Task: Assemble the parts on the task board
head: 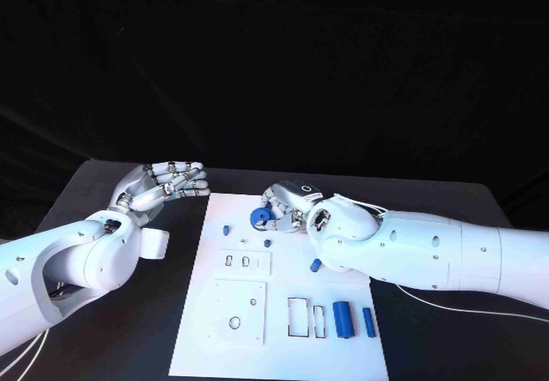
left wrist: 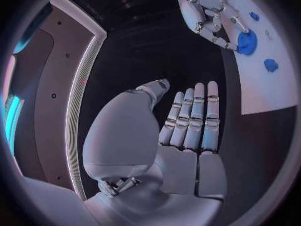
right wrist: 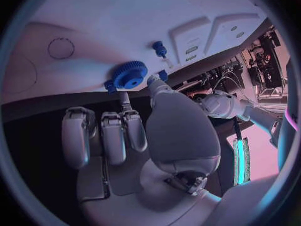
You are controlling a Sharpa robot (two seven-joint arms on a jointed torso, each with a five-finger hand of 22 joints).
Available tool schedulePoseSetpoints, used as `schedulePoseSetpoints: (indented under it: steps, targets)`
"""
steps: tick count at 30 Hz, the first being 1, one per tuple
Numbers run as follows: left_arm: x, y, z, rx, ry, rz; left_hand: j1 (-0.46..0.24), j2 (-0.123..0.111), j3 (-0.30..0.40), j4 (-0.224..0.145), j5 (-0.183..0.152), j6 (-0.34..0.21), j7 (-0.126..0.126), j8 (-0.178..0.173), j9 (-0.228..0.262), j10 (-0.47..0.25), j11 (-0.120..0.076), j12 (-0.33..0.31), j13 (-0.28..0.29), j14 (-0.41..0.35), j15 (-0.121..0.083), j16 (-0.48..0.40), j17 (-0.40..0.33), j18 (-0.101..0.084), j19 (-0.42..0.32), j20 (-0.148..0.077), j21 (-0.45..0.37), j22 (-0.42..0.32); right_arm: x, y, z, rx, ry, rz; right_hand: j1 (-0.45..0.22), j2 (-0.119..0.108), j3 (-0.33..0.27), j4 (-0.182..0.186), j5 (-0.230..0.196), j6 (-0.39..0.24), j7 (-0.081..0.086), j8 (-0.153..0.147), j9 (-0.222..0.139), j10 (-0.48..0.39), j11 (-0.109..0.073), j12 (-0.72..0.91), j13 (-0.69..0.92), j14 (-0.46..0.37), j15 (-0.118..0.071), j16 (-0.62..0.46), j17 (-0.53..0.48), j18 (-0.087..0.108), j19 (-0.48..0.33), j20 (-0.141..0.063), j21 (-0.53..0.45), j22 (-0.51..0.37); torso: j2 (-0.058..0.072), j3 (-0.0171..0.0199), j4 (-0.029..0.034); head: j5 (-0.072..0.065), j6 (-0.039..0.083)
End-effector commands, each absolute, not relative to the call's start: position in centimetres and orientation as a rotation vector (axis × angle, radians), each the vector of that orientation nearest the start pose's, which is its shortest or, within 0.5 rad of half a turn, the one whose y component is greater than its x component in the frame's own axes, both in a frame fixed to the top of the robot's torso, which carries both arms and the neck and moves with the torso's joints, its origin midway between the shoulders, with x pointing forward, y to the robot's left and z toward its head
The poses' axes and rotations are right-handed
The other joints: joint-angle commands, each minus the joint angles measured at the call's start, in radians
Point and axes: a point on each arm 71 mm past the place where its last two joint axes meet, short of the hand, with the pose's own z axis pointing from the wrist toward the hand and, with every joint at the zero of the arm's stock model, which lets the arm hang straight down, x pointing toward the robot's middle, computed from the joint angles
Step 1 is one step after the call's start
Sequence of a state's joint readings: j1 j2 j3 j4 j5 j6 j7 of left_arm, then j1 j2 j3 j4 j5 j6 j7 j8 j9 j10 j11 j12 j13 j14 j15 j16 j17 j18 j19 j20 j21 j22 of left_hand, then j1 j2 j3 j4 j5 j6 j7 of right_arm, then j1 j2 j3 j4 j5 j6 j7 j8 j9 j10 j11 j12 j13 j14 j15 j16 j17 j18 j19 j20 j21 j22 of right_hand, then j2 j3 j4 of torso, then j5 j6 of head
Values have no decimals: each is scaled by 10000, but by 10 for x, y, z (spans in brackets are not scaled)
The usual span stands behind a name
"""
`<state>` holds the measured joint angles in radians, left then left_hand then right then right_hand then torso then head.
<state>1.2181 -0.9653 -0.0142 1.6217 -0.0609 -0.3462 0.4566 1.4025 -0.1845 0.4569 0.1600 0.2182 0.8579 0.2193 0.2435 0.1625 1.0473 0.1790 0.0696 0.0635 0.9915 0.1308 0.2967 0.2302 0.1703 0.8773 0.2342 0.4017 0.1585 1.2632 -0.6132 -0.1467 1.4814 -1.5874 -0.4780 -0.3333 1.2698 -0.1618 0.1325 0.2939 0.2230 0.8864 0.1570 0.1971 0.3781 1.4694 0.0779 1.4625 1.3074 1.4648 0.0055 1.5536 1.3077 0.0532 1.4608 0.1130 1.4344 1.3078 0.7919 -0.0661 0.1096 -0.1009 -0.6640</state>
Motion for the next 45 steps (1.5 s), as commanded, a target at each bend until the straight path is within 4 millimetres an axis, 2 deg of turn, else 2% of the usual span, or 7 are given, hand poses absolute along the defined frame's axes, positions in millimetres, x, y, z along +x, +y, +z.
schedulePoseSetpoints:
  steps: [1, 7, 19, 29, 34, 38, 45]
  targets:
    - [476, 240, -146, -10002, 13089, -15579, -37, 26, 17, -55, -40, -6, 192, -66, -15, -18, 25, -59, 10, -44, 24, -35, 9, 98, -64, 4, 66, 15, 485, -105, -184, -2216, 15641, 5959, -111, 43, -38, -4, 54, 112, -7, 21, 19, 224, -33, 59, 1571, 940, 3, 58, 2038, -107, 67, 10, -8, 1297, 2, 3, 8, -7, 0]
    - [476, 240, -146, -10005, 13095, -15579, -30, 35, 25, -65, -38, -7, 193, -70, -17, -23, 26, -61, 9, -43, 25, -42, 15, 99, -69, 4, 72, 16, 485, -106, -186, -2254, 15946, 5932, -164, 122, -8, -4, 51, 224, -43, 50, 36, 254, -66, 94, 1608, 944, -26, 62, 2060, -115, 90, -15, 18, 1328, -2, 6, -3, -6, -1]
    - [476, 240, -146, -10009, 13095, -15569, -30, 35, 25, -65, -38, -7, 193, -70, -17, -23, 26, -61, 9, -43, 25, -42, 15, 99, -69, 4, 72, 16, 486, -109, -191, -2384, 16502, 5637, -210, 133, -15, 2, 46, 235, -47, 47, 37, 250, -72, 87, 1601, 944, -32, 61, 2057, -112, 84, -21, 9, 1321, -6, 6, 2, -20, 5]
    - [477, 241, -146, -10032, 13118, -15538, -25, 39, 31, -77, -39, -8, 196, -75, -18, -28, 28, -61, 9, -42, 25, -51, 21, 100, -74, 5, 80, 18, 482, -118, -187, -2189, 16053, 5733, -243, 143, -17, -1, 45, 247, -52, 45, 37, 244, -76, 78, 1592, 940, -37, 57, 2037, -111, 81, -27, 3, 1318, 1, 14, -8, 0, 41]
    - [477, 242, -147, -10043, 13116, -15511, -25, 39, 31, -77, -39, -8, 196, -75, -18, -28, 28, -61, 9, -42, 25, -51, 21, 100, -74, 5, 80, 18, 476, -131, -179, -1790, 15249, 6160, -218, 133, -5, -22, 48, 254, -57, 39, 37, 245, -82, 79, 1593, 940, -43, 57, 2037, -111, 82, -33, 3, 1320, -13, 10, 1, -14, 58]
    - [478, 243, -147, -10051, 13105, -15480, -25, 39, 31, -77, -39, -8, 196, -75, -18, -28, 28, -61, 9, -42, 25, -51, 21, 100, -74, 5, 80, 18, 471, -146, -171, -1389, 14773, 6543, 105, 59, 129, -67, 54, 306, -82, 11, 36, 255, -108, 85, 1603, 933, -72, 50, 2007, -107, 72, -65, -19, 1312, -22, 15, -10, -18, 80]
    - [479, 245, -148, -10072, 13084, -15402, -30, 42, 31, -78, -39, -12, 200, -80, -20, -35, 31, -63, 8, -44, 28, -58, 25, 99, -80, 6, 83, 19, 459, -190, -156, -50, 14785, 7158, 639, -97, 308, -115, 47, 376, -91, -42, 31, 253, -123, 72, 1599, 920, -90, 35, 1946, -92, 32, -89, -86, 1273, -46, 43, -66, -50, 150]
